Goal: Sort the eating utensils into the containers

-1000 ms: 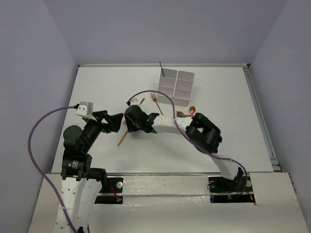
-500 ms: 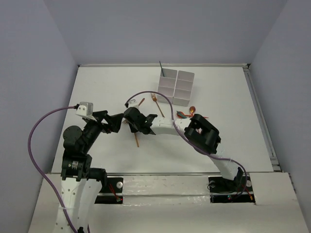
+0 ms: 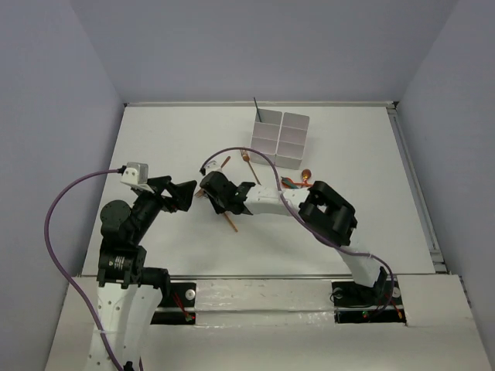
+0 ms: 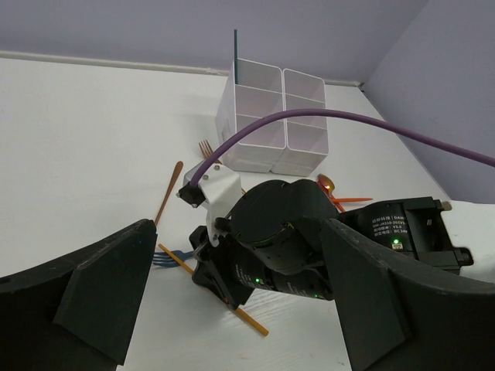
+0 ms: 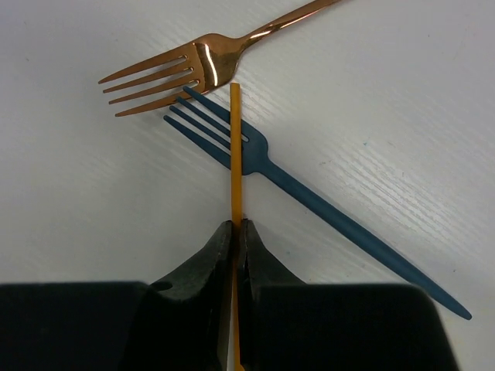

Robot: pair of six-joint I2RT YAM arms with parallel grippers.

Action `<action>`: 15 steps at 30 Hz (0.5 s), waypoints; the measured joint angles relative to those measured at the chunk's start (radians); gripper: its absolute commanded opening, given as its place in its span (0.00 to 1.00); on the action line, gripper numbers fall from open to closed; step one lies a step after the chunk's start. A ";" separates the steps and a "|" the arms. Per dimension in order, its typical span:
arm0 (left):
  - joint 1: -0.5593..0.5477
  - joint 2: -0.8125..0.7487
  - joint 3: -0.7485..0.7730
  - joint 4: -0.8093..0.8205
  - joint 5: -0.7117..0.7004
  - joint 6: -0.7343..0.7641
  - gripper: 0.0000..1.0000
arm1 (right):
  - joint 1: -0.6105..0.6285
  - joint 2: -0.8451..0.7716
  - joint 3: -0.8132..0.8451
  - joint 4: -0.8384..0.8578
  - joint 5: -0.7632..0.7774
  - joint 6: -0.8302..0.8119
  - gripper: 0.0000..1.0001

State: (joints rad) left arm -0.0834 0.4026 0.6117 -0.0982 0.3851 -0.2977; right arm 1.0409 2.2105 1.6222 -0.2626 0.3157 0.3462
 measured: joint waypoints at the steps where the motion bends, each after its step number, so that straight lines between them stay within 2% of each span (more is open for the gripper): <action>1: 0.000 0.000 0.000 0.000 0.000 0.000 0.99 | 0.000 -0.002 0.000 0.000 -0.006 -0.008 0.07; 8: 0.000 0.000 0.000 0.000 0.000 0.000 0.99 | -0.014 -0.079 -0.048 -0.015 -0.062 -0.056 0.07; 11: 0.000 0.000 0.000 0.000 0.000 0.000 0.99 | -0.032 -0.187 -0.093 0.006 -0.105 -0.074 0.07; 15: 0.000 0.000 0.000 0.000 0.000 0.000 0.99 | -0.103 -0.351 -0.128 0.121 -0.172 -0.084 0.07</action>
State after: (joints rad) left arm -0.0834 0.4030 0.6117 -0.0986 0.3851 -0.2977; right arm 0.9375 1.8599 1.4944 -0.1421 0.1432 0.2626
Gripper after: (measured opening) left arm 0.989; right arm 0.098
